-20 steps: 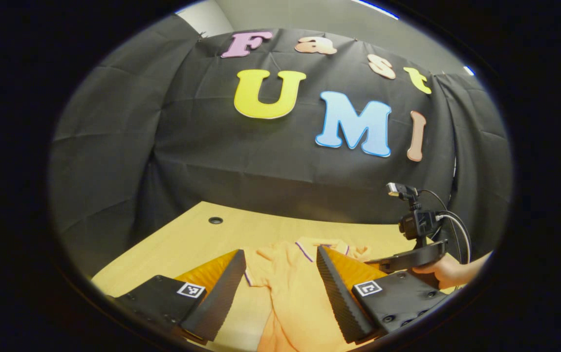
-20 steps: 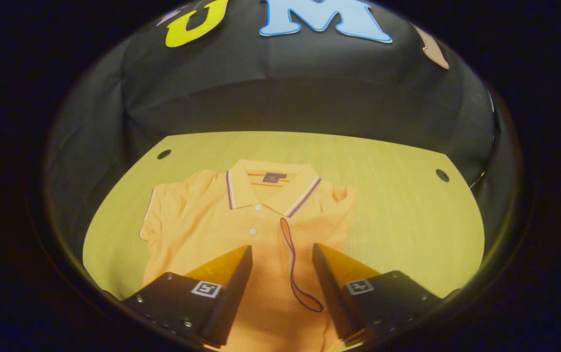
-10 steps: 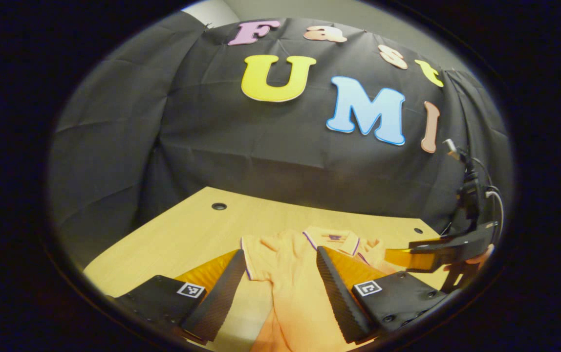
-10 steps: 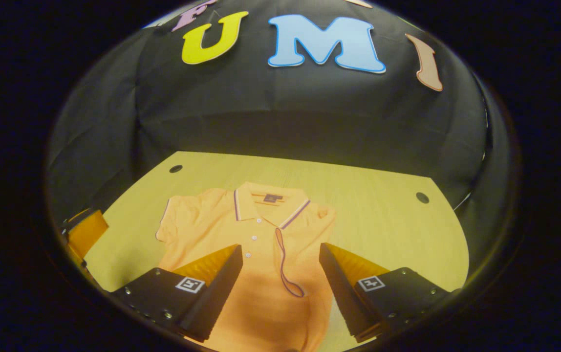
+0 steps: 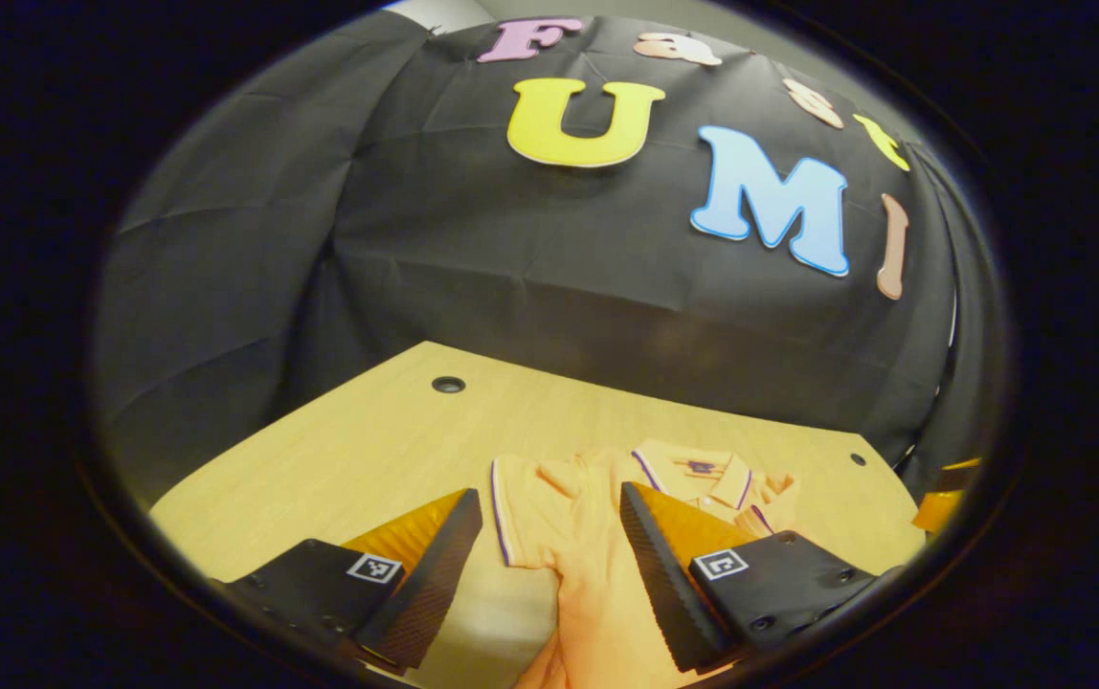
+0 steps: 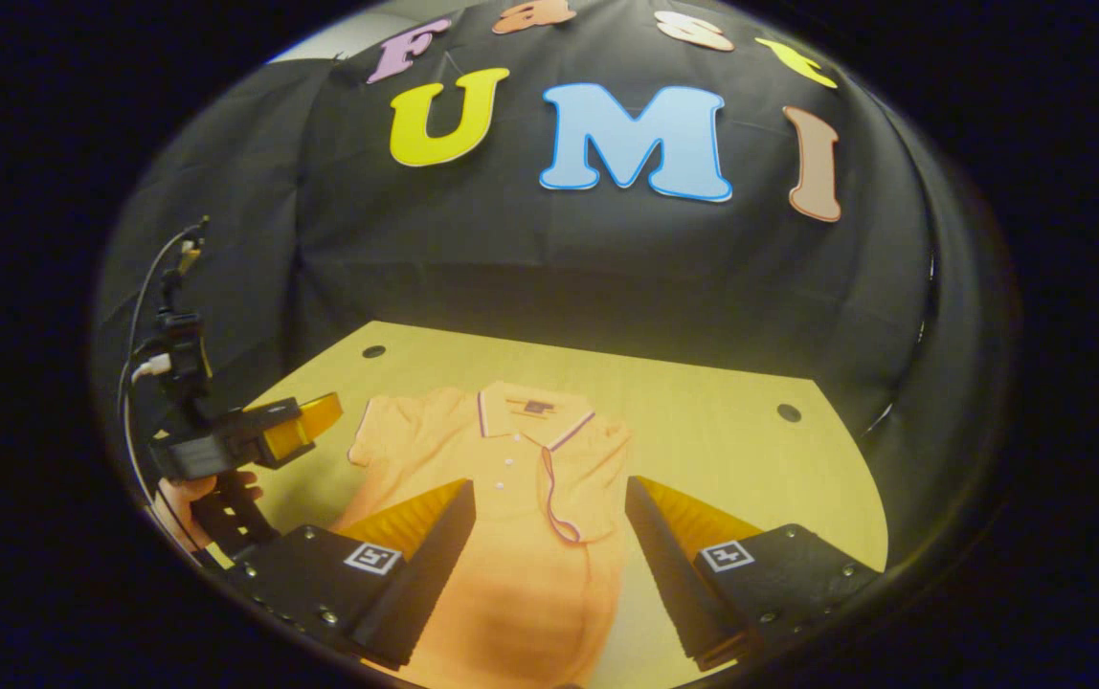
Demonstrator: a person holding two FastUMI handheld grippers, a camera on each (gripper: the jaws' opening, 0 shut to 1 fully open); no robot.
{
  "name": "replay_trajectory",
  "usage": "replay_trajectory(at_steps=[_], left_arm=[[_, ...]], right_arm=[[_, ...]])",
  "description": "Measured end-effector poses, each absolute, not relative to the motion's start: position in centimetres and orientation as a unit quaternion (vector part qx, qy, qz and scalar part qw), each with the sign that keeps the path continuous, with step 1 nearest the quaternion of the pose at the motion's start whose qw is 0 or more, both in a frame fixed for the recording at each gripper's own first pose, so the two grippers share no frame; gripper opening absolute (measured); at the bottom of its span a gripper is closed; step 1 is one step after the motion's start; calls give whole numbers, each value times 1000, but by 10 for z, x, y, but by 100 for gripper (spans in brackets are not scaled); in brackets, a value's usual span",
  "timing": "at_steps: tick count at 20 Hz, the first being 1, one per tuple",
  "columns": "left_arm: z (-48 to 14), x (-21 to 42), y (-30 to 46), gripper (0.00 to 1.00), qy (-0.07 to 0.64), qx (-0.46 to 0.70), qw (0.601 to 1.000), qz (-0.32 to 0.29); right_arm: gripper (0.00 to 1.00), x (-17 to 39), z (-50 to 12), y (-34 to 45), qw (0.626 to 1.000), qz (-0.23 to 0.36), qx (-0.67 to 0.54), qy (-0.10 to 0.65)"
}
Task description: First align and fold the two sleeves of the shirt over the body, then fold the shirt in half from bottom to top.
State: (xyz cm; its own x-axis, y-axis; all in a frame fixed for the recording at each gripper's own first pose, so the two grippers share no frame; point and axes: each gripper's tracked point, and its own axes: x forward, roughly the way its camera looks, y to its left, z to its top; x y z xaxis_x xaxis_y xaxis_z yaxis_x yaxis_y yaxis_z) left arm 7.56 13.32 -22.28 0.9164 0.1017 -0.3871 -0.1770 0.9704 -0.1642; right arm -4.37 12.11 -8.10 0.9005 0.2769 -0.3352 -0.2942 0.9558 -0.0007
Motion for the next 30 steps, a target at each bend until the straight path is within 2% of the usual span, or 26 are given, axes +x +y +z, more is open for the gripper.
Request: replay_trajectory(at_steps=[8, 16, 18, 20, 21, 24, 25, 26, 28, 29, 30], left_arm=[[-289, 123, 159, 95, 261, -116, 953, 100], [-345, 148, 164, 95, 305, -96, 942, 105], [-343, 152, 162, 97, 299, -92, 944, 101], [-347, 153, 162, 91, 301, -84, 944, 107], [-350, 153, 165, 92, 305, -72, 943, 114], [-353, 148, 178, 62, 316, -43, 938, 138], [-354, 148, 183, 56, 316, -39, 936, 148], [-354, 147, 183, 36, 314, -41, 936, 151], [-356, 145, 183, 29, 321, -29, 935, 149], [-355, 145, 181, 29, 323, -22, 935, 145], [-354, 145, 176, 15, 324, -22, 935, 144]], right_arm=[[97, -82, -92, 116, 973, 135, -19, 183], [98, -101, -99, 126, 970, 135, -7, 202], [97, -100, -97, 129, 970, 140, -11, 201], [98, -98, -95, 132, 969, 145, -12, 200], [98, -96, -95, 133, 969, 146, -11, 200], [98, -95, -95, 132, 969, 146, -6, 199], [98, -95, -95, 131, 969, 145, -5, 199], [98, -94, -94, 129, 969, 144, -4, 199], [98, -94, -95, 126, 969, 142, 0, 200], [98, -94, -94, 125, 970, 141, 2, 199], [98, -93, -94, 124, 970, 140, 4, 199]])
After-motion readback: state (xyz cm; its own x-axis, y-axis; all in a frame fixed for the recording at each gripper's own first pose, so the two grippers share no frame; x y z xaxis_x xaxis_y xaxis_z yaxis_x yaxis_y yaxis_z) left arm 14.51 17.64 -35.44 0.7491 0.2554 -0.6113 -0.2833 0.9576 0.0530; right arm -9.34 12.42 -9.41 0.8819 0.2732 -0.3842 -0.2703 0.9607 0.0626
